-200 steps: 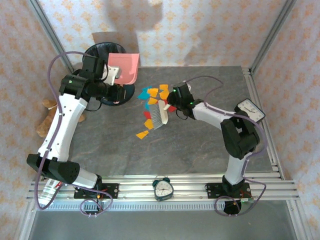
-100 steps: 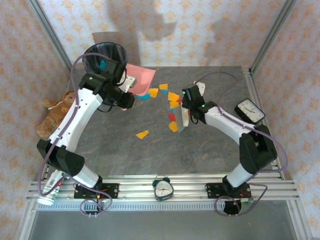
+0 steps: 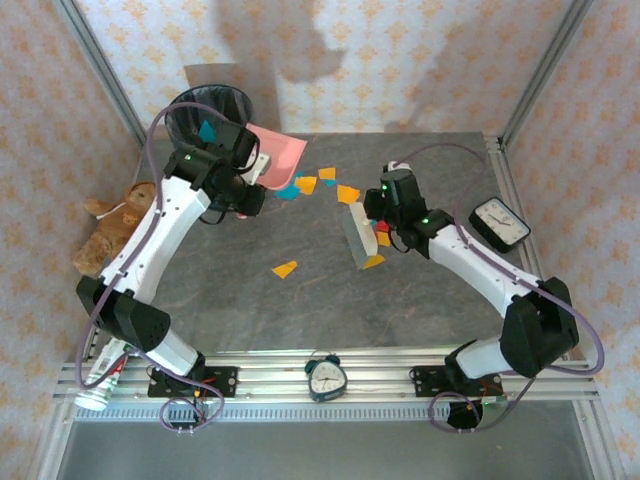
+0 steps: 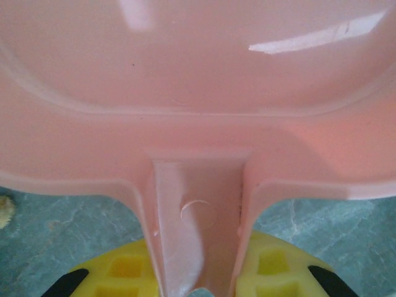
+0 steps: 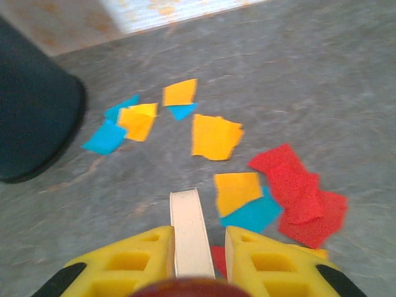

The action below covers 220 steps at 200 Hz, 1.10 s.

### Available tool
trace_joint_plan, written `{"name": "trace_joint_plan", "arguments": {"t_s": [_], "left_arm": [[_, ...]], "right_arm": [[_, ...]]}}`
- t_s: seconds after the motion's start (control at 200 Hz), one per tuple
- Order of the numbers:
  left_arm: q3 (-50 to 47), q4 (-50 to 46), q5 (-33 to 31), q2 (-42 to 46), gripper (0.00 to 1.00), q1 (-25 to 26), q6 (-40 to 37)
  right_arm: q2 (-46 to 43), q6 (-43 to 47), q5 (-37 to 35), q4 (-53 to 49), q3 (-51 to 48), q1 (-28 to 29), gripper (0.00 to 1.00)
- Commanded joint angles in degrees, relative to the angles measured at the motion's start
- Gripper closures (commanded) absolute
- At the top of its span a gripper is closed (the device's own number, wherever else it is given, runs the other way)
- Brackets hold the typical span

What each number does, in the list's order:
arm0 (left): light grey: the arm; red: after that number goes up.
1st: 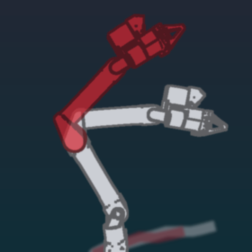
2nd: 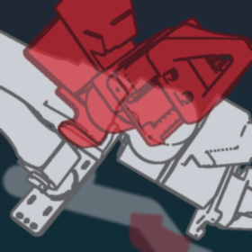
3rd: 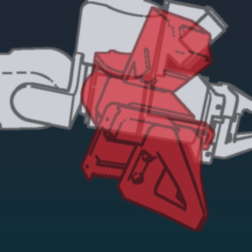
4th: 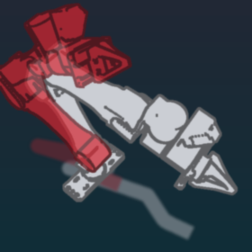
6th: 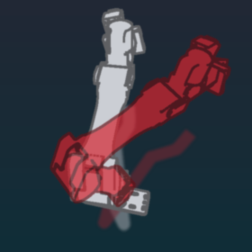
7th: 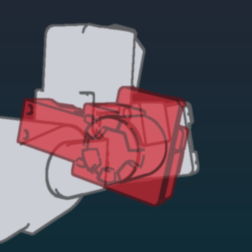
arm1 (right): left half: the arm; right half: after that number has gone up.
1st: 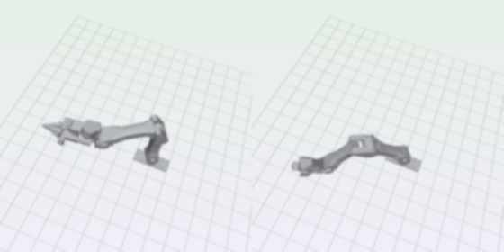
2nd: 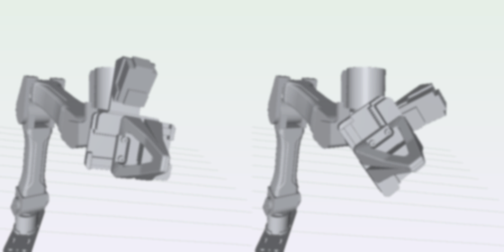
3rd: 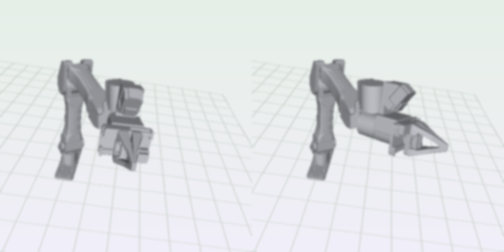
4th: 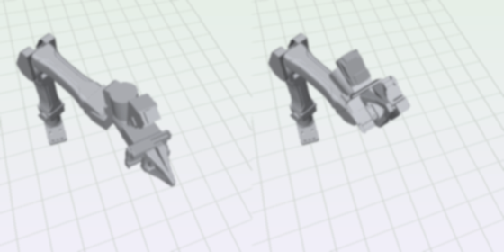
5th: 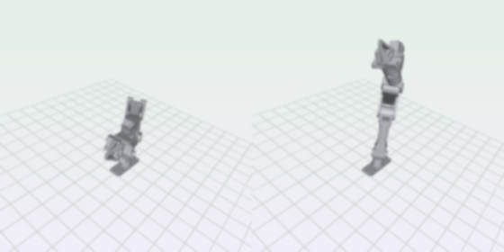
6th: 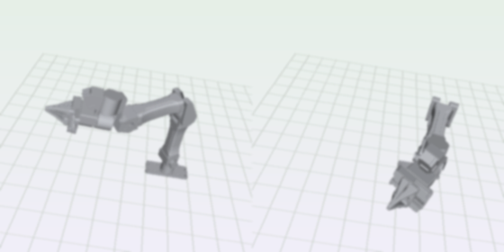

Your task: Sweep away the paper scraps from the table

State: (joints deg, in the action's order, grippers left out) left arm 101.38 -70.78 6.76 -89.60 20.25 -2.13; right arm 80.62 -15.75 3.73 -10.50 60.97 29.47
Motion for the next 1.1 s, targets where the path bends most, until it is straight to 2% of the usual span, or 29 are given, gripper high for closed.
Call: {"name": "trace_joint_plan", "arguments": {"t_s": [0.0, 0.105, 0.495, 0.641, 0.851, 1.096], "left_arm": [[-0.7, 2.7, -4.7, 2.8, 1.00, 0.0, 1.8], [-1.1, 3.3, -5.4, 3.1, 1.00, 0.0, 2.2], [-1.5, 2.7, -5.2, 2.6, 1.00, 0.0, 2.1], [-1.6, 2.3, -4.7, 2.5, 1.00, 0.0, 1.9], [-1.9, 1.1, -3.2, 1.8, 1.00, 0.1, 0.6], [-1.9, 0.6, -1.1, 0.9, 1.00, 0.5, -0.2]], "right_arm": [[0.6, -0.1, 11.8, 4.8, 1.8, 0.8, 1.00], [4.1, -1.5, 18.7, 8.3, 2.7, 2.7, 1.00], [17.8, -3.7, 29.9, 12.9, 10.0, 8.7, 1.00], [20.3, -3.9, 26.2, 12.2, 10.5, 9.2, 1.00], [21.3, 1.7, 16.6, 3.1, 11.4, 8.9, 1.00], [16.1, 3.4, 5.6, 0.1, 6.7, 5.5, 1.00]]}}
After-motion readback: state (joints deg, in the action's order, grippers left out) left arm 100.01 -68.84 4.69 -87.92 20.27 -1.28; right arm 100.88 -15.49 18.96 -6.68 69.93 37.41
